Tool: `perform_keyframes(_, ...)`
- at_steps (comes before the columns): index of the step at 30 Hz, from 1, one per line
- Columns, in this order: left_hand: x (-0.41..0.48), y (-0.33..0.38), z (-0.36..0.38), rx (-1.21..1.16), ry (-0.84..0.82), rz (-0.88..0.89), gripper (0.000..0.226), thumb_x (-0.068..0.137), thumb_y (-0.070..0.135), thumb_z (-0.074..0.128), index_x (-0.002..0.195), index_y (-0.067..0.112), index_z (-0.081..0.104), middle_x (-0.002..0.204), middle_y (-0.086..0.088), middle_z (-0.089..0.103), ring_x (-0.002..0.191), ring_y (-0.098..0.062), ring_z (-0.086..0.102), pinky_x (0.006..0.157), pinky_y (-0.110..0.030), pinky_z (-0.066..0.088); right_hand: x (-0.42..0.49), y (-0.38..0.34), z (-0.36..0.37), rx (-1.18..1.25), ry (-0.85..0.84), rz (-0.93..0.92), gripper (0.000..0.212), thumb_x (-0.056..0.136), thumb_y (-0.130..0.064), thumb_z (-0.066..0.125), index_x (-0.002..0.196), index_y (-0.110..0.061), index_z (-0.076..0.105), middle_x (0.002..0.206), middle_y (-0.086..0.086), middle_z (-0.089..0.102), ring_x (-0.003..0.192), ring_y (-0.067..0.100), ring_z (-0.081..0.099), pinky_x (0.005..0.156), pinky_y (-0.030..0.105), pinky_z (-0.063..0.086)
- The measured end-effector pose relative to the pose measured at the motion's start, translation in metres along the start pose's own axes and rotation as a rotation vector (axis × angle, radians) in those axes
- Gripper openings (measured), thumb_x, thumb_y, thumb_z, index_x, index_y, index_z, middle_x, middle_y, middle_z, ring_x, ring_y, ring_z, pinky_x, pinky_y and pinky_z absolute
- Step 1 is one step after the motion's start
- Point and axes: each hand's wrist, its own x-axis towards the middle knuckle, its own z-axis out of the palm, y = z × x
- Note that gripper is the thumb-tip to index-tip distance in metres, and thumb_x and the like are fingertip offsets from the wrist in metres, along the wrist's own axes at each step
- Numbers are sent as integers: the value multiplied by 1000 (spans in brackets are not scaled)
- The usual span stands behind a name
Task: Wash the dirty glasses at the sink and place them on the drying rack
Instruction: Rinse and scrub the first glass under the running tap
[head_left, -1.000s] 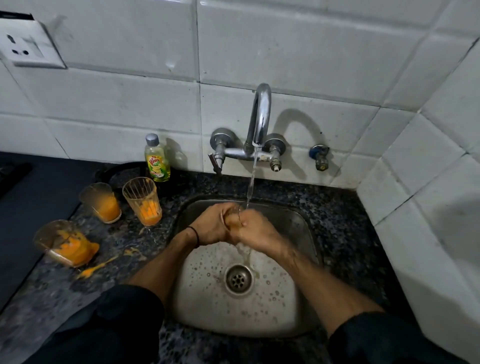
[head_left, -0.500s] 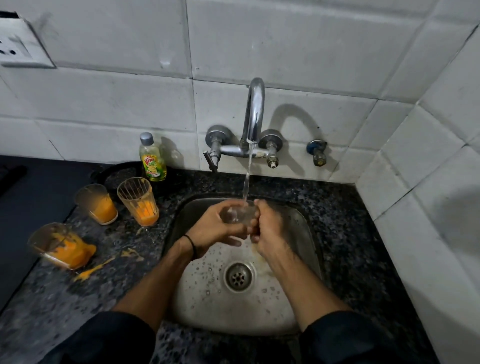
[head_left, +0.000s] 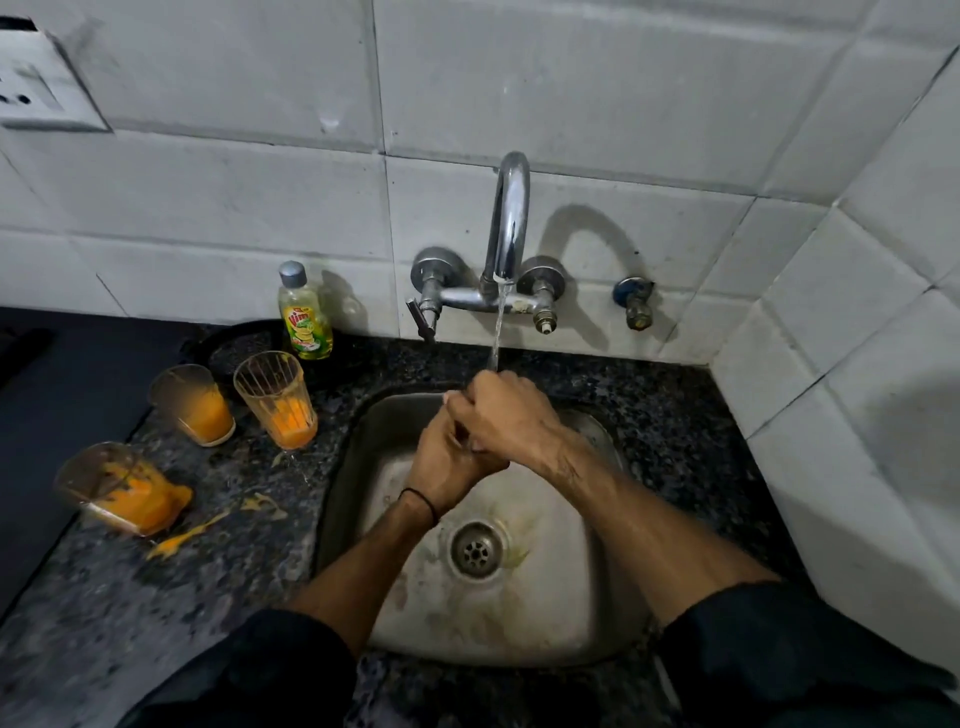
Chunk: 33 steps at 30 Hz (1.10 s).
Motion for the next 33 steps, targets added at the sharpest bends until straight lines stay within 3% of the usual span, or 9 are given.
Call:
perform_keyframes(4, 8, 4, -23, -74, -235, -46, 50, 70, -14, 78, 116, 1, 63, 95, -1, 74, 84, -4, 69, 69, -23, 56, -9, 16, -25, -103, -288, -406, 17, 99, -30, 53, 98, -19, 66, 103, -3, 66, 95, 14, 60, 94, 40, 37)
perform_keyframes(9, 27, 7, -25, 198, -223, 124, 50, 56, 8, 83, 103, 13, 65, 97, 6, 71, 89, -7, 67, 82, -35, 57, -13, 24, -29, -351, -448, -330, 23, 91, -4, 54, 108, -19, 59, 107, -2, 60, 105, 18, 52, 114, 42, 24)
perform_keyframes(14, 31, 11, -15, 323, -196, 179, 44, 69, 2, 82, 110, 6, 66, 106, -10, 71, 98, -23, 67, 91, -40, 54, -23, 24, -22, -648, -329, -391, 57, 97, -4, 45, 151, -17, 36, 157, 5, 40, 150, 22, 27, 125, 48, -7)
perform_keyframes(17, 27, 10, -8, 143, -14, 315, 29, 78, 20, 70, 107, 17, 66, 103, 1, 70, 99, -11, 66, 89, -29, 53, -27, 15, -1, -467, -61, -272, 38, 98, -9, 44, 134, -15, 55, 136, 9, 58, 134, 29, 48, 122, 45, 20)
perform_keyframes(20, 26, 0, 5, 52, 169, 241, 24, 79, 31, 56, 100, 23, 64, 93, 7, 67, 88, -2, 62, 82, -23, 51, -21, -5, 12, 97, -2, 152, 20, 93, -10, 54, 108, -13, 67, 112, 12, 69, 106, 32, 65, 88, 36, 51)
perform_keyframes(23, 26, -7, -1, 117, 160, 205, 26, 76, 24, 62, 100, 19, 65, 94, 6, 69, 88, -1, 64, 80, -22, 53, -14, 2, 9, 138, -124, 35, 21, 89, -3, 54, 99, -16, 66, 107, 10, 68, 106, 33, 65, 86, 35, 50)
perform_keyframes(26, 33, -15, -20, 200, -50, 159, 45, 58, 11, 76, 100, 22, 65, 94, 1, 72, 89, -10, 69, 77, -30, 57, -15, 30, -3, -343, -237, -404, 50, 87, 5, 50, 129, -19, 61, 135, 8, 62, 128, 27, 55, 117, 48, 30)
perform_keyframes(29, 40, -11, -25, 323, -221, 135, 62, 47, 16, 72, 108, 22, 65, 99, 2, 73, 93, -19, 70, 77, -41, 58, -8, 56, -11, -628, -158, -713, 53, 82, 4, 55, 132, -14, 62, 135, 8, 64, 135, 24, 51, 123, 59, 11)
perform_keyframes(33, 38, -6, -20, 404, -136, 244, 43, 61, 9, 72, 102, 20, 67, 96, 9, 71, 90, -7, 66, 80, -27, 55, -18, 29, 19, -172, -203, -173, 42, 85, -2, 57, 126, -12, 58, 129, 13, 61, 127, 32, 54, 111, 44, 39)
